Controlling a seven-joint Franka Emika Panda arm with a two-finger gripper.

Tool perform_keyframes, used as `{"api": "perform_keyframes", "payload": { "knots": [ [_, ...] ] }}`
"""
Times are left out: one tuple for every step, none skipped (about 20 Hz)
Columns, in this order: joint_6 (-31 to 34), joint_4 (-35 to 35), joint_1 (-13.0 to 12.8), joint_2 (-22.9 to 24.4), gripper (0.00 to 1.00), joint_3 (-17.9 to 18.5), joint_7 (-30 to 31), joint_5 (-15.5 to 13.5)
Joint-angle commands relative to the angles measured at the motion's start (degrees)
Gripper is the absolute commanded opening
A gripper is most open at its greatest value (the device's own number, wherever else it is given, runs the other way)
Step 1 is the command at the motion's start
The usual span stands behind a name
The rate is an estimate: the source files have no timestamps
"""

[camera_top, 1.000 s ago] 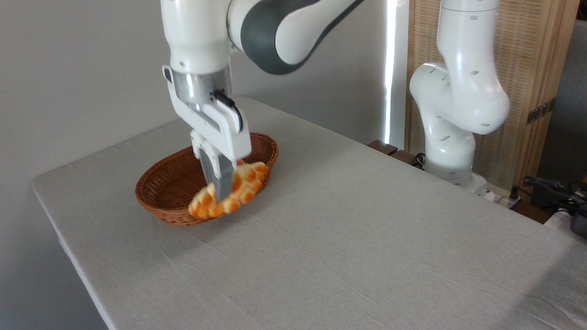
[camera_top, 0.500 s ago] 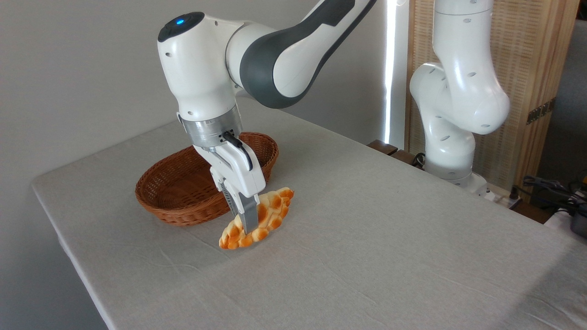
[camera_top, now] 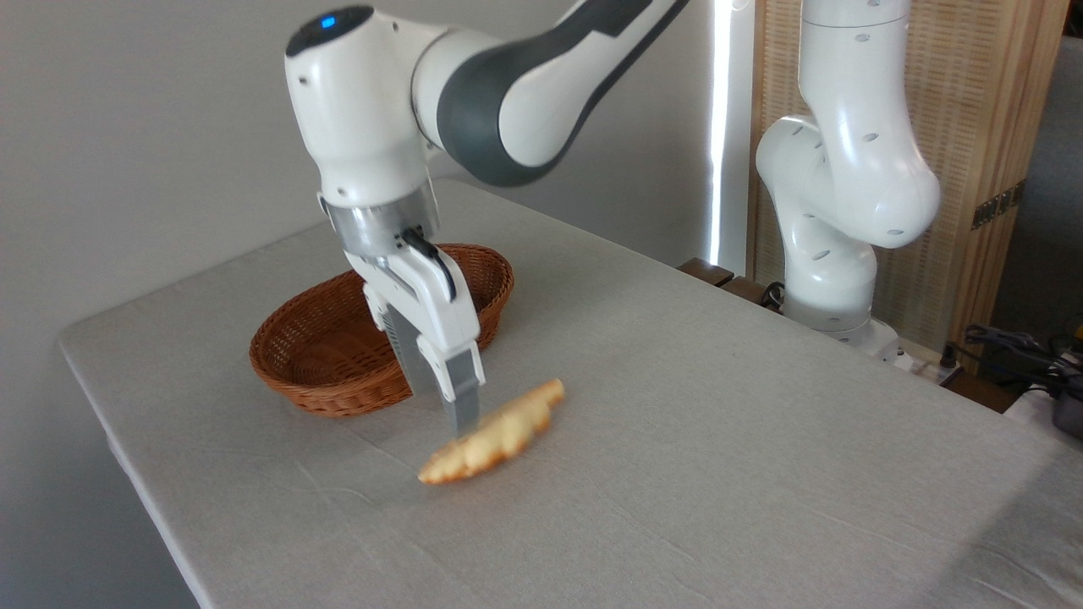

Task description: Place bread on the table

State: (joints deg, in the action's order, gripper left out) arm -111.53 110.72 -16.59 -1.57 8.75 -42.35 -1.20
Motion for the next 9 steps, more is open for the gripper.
{"api": "perform_keyframes", "payload": {
  "knots": [
    [1.06,-3.22,-0.46,1.83,1.0,0.13,-0.19,0.15],
    [1.06,-4.01,-0.37,1.74,1.0,0.13,0.07,0.15],
    [1.06,-4.54,-0.37,1.66,1.0,0.13,0.51,0.15],
    [1.06,-4.98,-0.37,1.48,1.0,0.13,1.03,0.06],
    [1.14,-5.33,-0.37,1.3,1.0,0.13,2.43,-0.03],
    [1.06,-5.94,-0.37,1.04,1.0,0.22,4.53,-0.03],
    [1.06,-6.82,-0.37,0.17,1.0,0.22,6.56,-0.12],
    [1.06,-7.79,-0.37,-0.8,1.0,0.13,7.88,-0.12],
    [1.06,-8.14,-0.37,-1.42,1.0,0.04,8.59,-0.12]
  ]
}}
